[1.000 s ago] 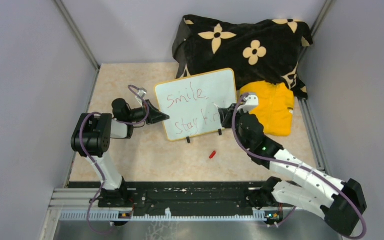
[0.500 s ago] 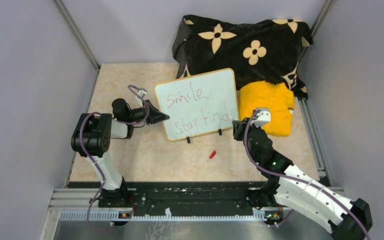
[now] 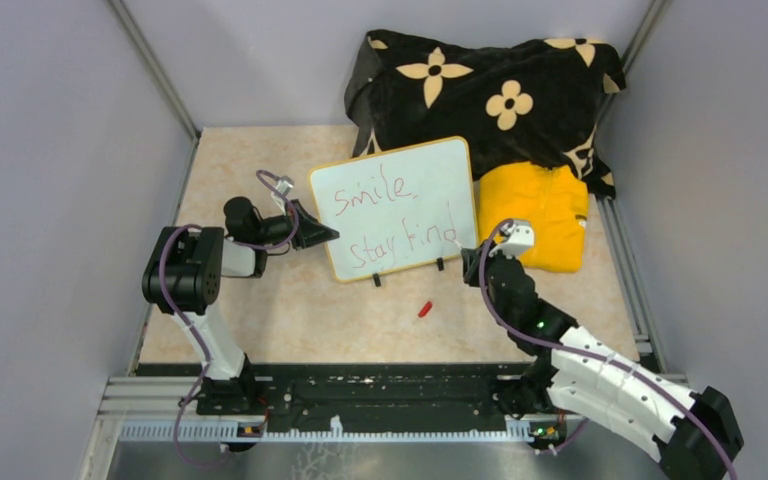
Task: Write a sentence on the whiteboard
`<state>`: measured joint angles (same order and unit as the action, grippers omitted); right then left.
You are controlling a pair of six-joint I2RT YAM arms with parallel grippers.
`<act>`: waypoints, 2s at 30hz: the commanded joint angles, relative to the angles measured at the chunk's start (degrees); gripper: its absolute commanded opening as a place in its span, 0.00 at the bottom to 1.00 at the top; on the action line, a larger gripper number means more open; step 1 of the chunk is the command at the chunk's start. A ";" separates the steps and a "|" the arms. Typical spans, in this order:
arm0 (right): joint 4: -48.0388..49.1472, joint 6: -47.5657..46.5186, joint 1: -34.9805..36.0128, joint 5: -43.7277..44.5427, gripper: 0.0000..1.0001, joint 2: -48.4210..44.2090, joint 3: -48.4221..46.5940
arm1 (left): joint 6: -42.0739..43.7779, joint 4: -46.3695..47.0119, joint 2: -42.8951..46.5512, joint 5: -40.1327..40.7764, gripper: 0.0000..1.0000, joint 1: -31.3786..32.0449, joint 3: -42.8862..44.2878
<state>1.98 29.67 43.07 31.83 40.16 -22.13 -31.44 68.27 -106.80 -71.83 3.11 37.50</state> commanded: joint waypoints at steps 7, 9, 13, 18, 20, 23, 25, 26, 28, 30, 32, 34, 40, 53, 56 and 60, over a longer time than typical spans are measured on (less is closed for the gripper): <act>5.31 5.11 -6.45 -7.16 0.00 2.70 -1.01 | 3.71 -6.30 -2.25 2.09 0.00 0.58 -0.59; 5.44 4.86 -6.68 -6.98 0.00 2.96 -0.95 | 3.67 -6.30 -2.20 2.27 0.00 0.58 -0.51; 5.40 4.52 -6.83 -6.72 0.00 3.18 -0.49 | 3.58 -6.20 -2.27 2.47 0.00 0.58 -0.50; 5.90 5.22 -6.88 -5.32 0.00 4.20 -0.19 | 3.62 -6.23 -2.18 2.57 0.00 0.58 -0.59; 6.20 5.93 -7.41 -4.48 0.00 4.31 -0.10 | 3.58 -6.20 -2.19 2.58 0.00 0.58 -0.60; 7.31 7.26 -9.25 -5.39 0.00 5.27 0.11 | 3.58 -6.19 -2.26 2.50 0.00 0.58 -0.58; 7.78 8.40 -10.89 -6.65 0.00 6.92 -0.13 | 3.50 -6.09 -2.39 2.47 0.00 0.58 -0.50; 8.20 8.91 -11.49 -7.34 0.00 7.82 -0.24 | 3.52 -6.13 -2.36 2.48 0.00 0.58 -0.54; 9.42 9.89 -12.31 -8.42 0.00 9.44 -0.15 | 3.49 -6.09 -2.31 2.49 0.00 0.62 -0.59; 10.39 10.49 -12.81 -8.91 0.00 10.91 -0.22 | 3.49 -6.11 -2.25 2.49 0.00 0.58 -0.60; 10.57 10.75 -12.92 -8.78 0.00 11.61 -0.28 | 3.51 -6.12 -2.27 2.44 0.00 0.58 -0.62; 11.08 10.92 -13.11 -8.72 0.00 11.77 0.08 | 3.50 -6.13 -2.40 2.40 0.00 0.58 -0.50; 11.68 11.51 -13.98 -9.21 0.00 12.25 0.85 | 3.54 -6.15 -2.44 2.29 0.00 0.58 -0.53; 12.13 12.22 -15.41 -10.51 0.00 13.84 1.59 | 3.67 -6.39 -2.36 2.34 0.00 0.58 -0.50; 11.55 12.44 -15.43 -10.56 0.00 13.57 1.96 | 3.60 -6.39 -2.36 2.40 0.00 0.58 -0.57; 10.43 12.94 -15.43 -10.91 0.00 12.34 2.68 | 3.58 -6.35 -2.36 2.40 0.00 0.58 -0.49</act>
<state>11.62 41.80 27.94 21.47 53.36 -20.91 -31.44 68.07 -106.80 -71.77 3.11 37.52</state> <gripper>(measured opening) 0.115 0.134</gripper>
